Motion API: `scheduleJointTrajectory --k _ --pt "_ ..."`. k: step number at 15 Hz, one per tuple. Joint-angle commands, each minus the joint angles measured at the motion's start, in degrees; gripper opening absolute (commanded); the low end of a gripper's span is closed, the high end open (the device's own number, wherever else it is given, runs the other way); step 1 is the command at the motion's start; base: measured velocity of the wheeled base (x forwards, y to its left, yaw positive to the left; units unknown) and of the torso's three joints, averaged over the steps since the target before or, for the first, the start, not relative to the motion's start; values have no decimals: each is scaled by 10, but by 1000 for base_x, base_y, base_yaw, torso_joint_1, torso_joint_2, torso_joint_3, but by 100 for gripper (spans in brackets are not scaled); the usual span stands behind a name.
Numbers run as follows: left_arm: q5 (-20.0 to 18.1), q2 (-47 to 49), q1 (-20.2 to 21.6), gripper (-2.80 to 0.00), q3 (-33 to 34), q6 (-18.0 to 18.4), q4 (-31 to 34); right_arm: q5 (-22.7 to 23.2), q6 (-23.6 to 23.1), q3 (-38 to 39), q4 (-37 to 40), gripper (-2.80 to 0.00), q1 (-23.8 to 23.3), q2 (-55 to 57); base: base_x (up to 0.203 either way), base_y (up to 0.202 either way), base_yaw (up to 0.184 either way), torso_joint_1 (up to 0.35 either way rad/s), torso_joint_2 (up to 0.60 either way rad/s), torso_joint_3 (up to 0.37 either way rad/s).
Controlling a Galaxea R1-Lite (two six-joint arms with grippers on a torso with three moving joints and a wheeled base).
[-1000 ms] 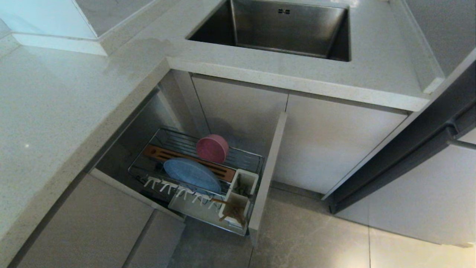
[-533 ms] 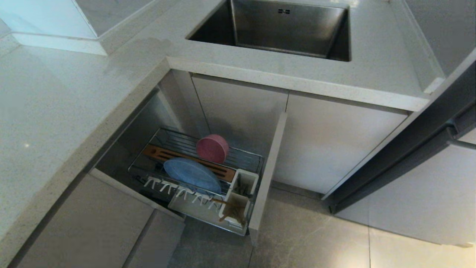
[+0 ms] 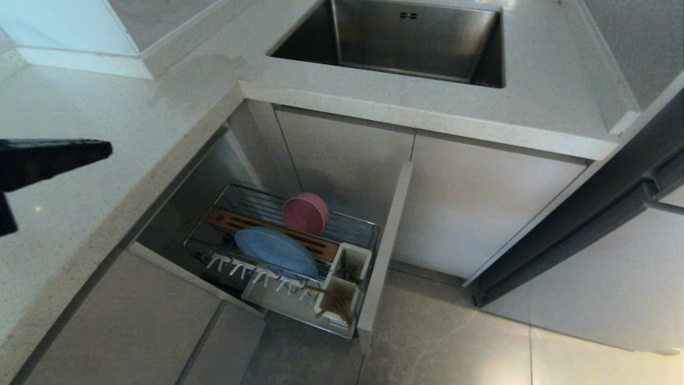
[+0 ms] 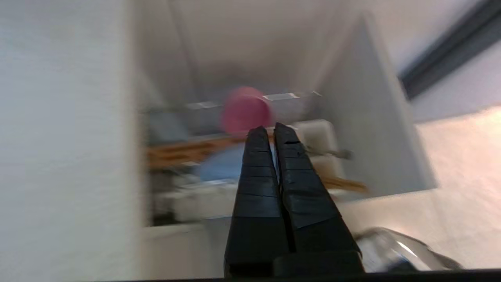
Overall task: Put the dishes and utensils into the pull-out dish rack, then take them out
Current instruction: Take the plate out of the cupboard
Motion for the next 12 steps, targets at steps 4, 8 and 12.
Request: scheduleJointTrajectory --k 4,8,12 --pt "283 166 -190 -280 -40 -267 -41 0 0 0 0 -280 0 0 0 0 0 0 0 0" --pt "377 270 -195 -280 -50 -481 -48 0 0 0 0 -280 0 0 0 0 0 0 0 0" --pt "380 340 -163 -280 -42 -612 21 0 0 0 0 -280 0 0 0 0 0 0 0 0"
